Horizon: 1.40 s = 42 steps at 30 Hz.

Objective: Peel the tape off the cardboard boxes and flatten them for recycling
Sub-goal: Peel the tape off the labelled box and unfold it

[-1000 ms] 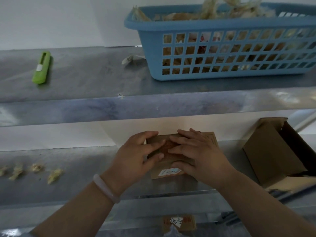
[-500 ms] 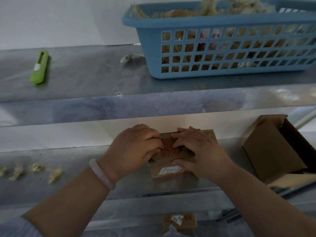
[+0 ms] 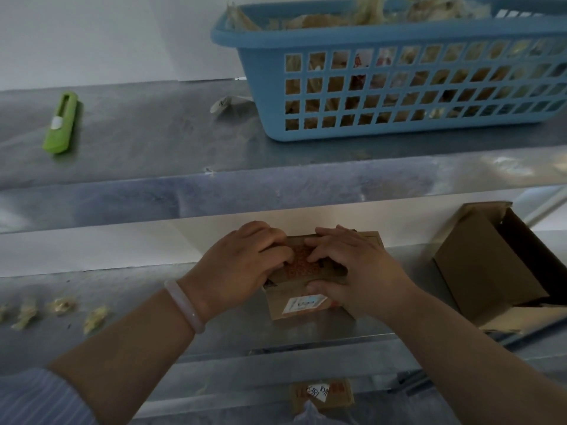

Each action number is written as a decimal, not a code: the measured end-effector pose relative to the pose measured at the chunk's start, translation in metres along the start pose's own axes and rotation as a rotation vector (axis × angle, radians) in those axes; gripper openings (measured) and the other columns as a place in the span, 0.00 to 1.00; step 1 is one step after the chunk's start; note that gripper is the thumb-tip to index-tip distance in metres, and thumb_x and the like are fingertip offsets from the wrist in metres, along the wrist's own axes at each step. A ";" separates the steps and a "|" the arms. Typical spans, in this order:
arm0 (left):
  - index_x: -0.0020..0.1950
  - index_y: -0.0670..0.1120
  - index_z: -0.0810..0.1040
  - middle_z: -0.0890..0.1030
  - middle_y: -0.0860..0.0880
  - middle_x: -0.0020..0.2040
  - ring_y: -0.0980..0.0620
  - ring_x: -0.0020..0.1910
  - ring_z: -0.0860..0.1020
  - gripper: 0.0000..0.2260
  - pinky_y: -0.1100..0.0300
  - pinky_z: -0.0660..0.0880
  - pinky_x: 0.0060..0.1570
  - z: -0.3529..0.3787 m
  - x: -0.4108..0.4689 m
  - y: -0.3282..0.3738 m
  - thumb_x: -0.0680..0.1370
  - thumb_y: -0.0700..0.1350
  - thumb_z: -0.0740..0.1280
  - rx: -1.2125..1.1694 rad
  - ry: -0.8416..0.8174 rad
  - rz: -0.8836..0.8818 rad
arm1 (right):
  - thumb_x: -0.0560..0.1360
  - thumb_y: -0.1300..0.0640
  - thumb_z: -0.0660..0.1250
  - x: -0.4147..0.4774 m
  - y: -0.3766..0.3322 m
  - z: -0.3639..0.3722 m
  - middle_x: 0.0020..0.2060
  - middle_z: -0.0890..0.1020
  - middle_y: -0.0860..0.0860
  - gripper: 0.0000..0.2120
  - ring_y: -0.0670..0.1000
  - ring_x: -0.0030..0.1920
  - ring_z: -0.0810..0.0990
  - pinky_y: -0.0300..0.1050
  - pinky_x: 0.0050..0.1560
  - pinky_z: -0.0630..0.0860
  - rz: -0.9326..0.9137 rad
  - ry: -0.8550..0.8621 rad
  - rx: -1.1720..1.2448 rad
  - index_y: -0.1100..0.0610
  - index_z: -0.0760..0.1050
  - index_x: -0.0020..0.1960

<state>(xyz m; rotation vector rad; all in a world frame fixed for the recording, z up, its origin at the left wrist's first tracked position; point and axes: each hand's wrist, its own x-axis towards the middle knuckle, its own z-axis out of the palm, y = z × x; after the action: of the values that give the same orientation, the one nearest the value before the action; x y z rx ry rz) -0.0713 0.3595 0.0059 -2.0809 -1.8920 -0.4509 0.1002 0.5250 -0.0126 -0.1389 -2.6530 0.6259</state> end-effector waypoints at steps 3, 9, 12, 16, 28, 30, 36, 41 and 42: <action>0.50 0.45 0.81 0.79 0.46 0.50 0.43 0.48 0.76 0.08 0.50 0.76 0.43 0.000 0.001 -0.001 0.77 0.42 0.63 -0.005 -0.006 -0.001 | 0.65 0.44 0.78 0.001 0.001 0.001 0.63 0.78 0.43 0.21 0.42 0.70 0.68 0.32 0.72 0.50 0.003 -0.003 -0.012 0.50 0.80 0.55; 0.46 0.44 0.80 0.79 0.46 0.49 0.45 0.47 0.75 0.06 0.50 0.75 0.44 0.001 0.000 0.002 0.76 0.40 0.62 -0.020 0.009 -0.018 | 0.65 0.44 0.78 -0.001 0.003 0.005 0.62 0.79 0.42 0.20 0.41 0.69 0.69 0.30 0.72 0.49 -0.016 0.030 -0.033 0.48 0.80 0.54; 0.50 0.44 0.80 0.79 0.48 0.50 0.49 0.50 0.75 0.09 0.58 0.72 0.53 0.006 -0.004 0.002 0.79 0.46 0.61 -0.080 0.055 -0.097 | 0.65 0.44 0.78 0.001 0.004 0.004 0.62 0.79 0.43 0.21 0.42 0.69 0.69 0.38 0.74 0.55 -0.018 0.038 -0.023 0.49 0.80 0.55; 0.62 0.49 0.76 0.75 0.54 0.60 0.57 0.60 0.72 0.19 0.63 0.68 0.61 0.019 -0.016 0.003 0.77 0.57 0.61 -0.364 0.146 -0.443 | 0.65 0.37 0.73 -0.003 0.002 0.000 0.67 0.74 0.49 0.31 0.52 0.68 0.72 0.55 0.67 0.69 -0.071 0.039 -0.176 0.50 0.76 0.64; 0.72 0.64 0.53 0.63 0.60 0.71 0.71 0.65 0.65 0.47 0.74 0.68 0.57 0.028 -0.069 0.005 0.61 0.58 0.78 -0.909 0.114 -0.839 | 0.68 0.36 0.71 -0.035 0.021 0.006 0.68 0.66 0.38 0.42 0.42 0.68 0.68 0.34 0.62 0.71 0.171 0.170 0.395 0.36 0.52 0.75; 0.73 0.62 0.55 0.64 0.58 0.70 0.70 0.63 0.68 0.48 0.73 0.72 0.53 0.023 -0.071 0.001 0.61 0.49 0.79 -0.948 0.133 -0.846 | 0.69 0.36 0.71 -0.046 0.023 0.017 0.67 0.69 0.40 0.42 0.44 0.68 0.71 0.39 0.61 0.75 0.247 0.180 0.567 0.37 0.51 0.75; 0.65 0.63 0.65 0.73 0.56 0.59 0.63 0.53 0.76 0.41 0.67 0.77 0.45 0.001 -0.057 0.007 0.56 0.54 0.80 -0.939 0.262 -0.849 | 0.71 0.35 0.68 -0.054 0.019 0.027 0.62 0.76 0.37 0.30 0.39 0.62 0.75 0.34 0.51 0.77 0.479 0.197 0.702 0.35 0.64 0.70; 0.68 0.64 0.65 0.70 0.61 0.63 0.61 0.61 0.71 0.40 0.64 0.72 0.58 0.001 -0.049 0.018 0.58 0.66 0.76 -0.656 0.223 -0.770 | 0.66 0.38 0.69 -0.039 0.019 0.026 0.61 0.74 0.35 0.25 0.42 0.61 0.75 0.46 0.57 0.76 0.704 0.251 0.971 0.31 0.70 0.63; 0.69 0.64 0.64 0.69 0.62 0.64 0.61 0.62 0.70 0.39 0.67 0.71 0.59 0.001 -0.048 0.021 0.61 0.67 0.74 -0.690 0.231 -0.744 | 0.69 0.42 0.69 -0.037 0.021 0.027 0.61 0.74 0.36 0.21 0.43 0.61 0.75 0.48 0.60 0.75 0.719 0.272 0.961 0.32 0.71 0.61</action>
<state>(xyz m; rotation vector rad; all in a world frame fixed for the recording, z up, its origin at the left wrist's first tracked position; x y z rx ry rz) -0.0549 0.3147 -0.0152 -1.4201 -2.5410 -1.6205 0.1228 0.5258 -0.0576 -0.8177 -1.7366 1.8512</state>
